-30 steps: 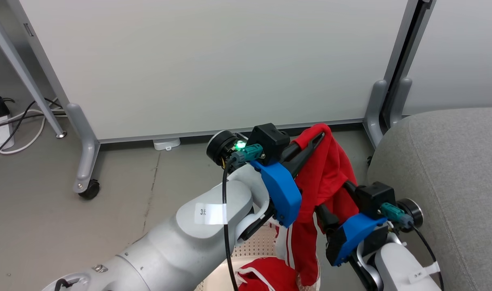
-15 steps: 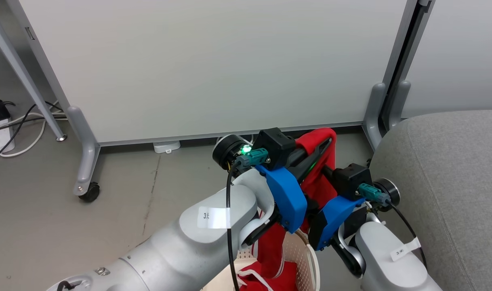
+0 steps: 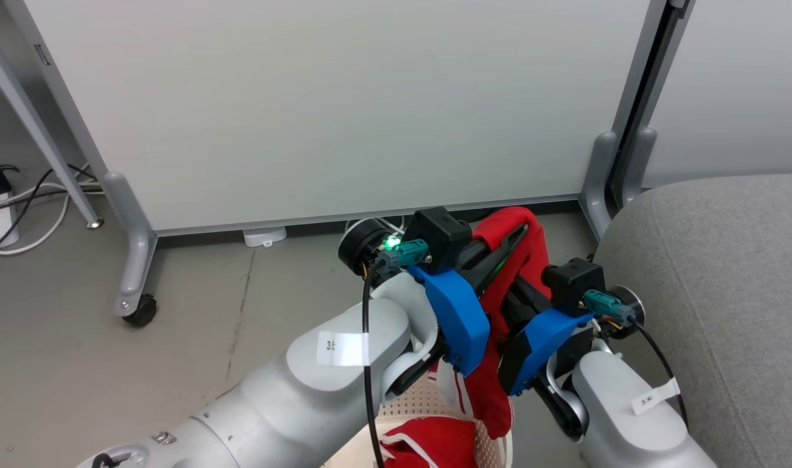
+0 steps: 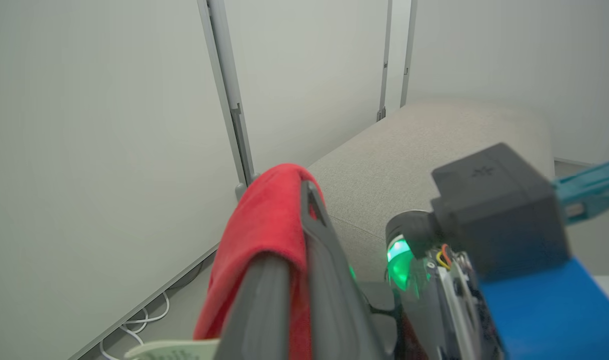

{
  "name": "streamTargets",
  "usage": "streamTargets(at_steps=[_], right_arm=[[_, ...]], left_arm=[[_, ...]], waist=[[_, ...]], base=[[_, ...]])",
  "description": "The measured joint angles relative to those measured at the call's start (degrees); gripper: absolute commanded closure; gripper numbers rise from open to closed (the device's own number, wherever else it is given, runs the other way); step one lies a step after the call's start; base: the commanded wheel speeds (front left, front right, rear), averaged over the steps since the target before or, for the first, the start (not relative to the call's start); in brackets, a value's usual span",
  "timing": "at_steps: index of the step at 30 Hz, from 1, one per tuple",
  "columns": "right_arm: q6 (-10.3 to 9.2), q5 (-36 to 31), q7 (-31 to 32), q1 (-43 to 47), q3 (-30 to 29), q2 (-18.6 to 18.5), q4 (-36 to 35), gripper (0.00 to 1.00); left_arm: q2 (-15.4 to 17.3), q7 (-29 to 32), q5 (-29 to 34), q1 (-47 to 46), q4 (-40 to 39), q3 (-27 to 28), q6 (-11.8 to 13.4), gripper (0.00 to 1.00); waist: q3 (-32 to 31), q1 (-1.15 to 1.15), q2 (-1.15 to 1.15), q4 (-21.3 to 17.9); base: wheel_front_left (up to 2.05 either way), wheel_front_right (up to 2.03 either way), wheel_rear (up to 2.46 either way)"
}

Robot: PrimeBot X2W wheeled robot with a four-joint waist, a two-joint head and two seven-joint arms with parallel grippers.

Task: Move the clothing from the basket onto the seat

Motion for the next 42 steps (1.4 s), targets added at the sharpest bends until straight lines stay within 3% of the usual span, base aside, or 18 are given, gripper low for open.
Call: streamTargets(at_steps=[8,12,15,16,17,37,42], right_arm=[[0.00,0.1,-0.6,-0.4,0.1,0.0,0.7,1.00],[0.00,-0.1,-0.8,-0.5,0.1,0.0,0.8,1.00],[0.00,-0.1,-1.0,-0.5,0.0,0.0,0.9,1.00],[0.00,-0.2,-1.0,-0.5,0.0,0.0,0.9,1.00],[0.00,-0.3,-1.0,-0.5,0.0,0.0,0.9,1.00],[0.00,-2.4,-1.3,-0.1,-2.1,0.0,0.2,1.00],[0.00,-3.7,-1.3,0.4,-3.5,0.0,-1.5,1.00]], left_arm=[[0.0,0.0,-0.1,0.0,0.8,0.0,0.0,1.00],[0.0,-0.1,-0.1,0.2,1.3,0.0,0.0,0.65],[0.0,-0.2,-0.1,0.2,1.3,0.0,0.0,0.45],[0.0,-0.3,-0.1,0.2,1.3,0.0,0.0,0.15],[0.0,-0.3,-0.2,0.2,1.4,0.0,0.0,0.00],[0.0,-1.5,0.5,3.3,3.4,0.2,0.1,0.00],[0.8,-1.8,3.4,7.4,1.9,4.8,0.7,0.00]], waist=[[0.0,0.00,0.00,-0.4],[0.0,0.00,0.00,-0.3],[0.0,0.00,0.00,-0.2],[0.0,0.00,0.00,-0.2],[0.0,0.00,0.00,-0.2],[-0.1,0.00,0.00,0.5],[0.2,0.00,0.00,0.6]], base=[[0.00,0.00,0.00],[0.00,0.00,0.00],[0.00,0.00,0.00],[0.00,0.00,0.00],[0.00,0.00,0.00],[0.00,0.00,0.00],[0.00,0.00,0.00]])
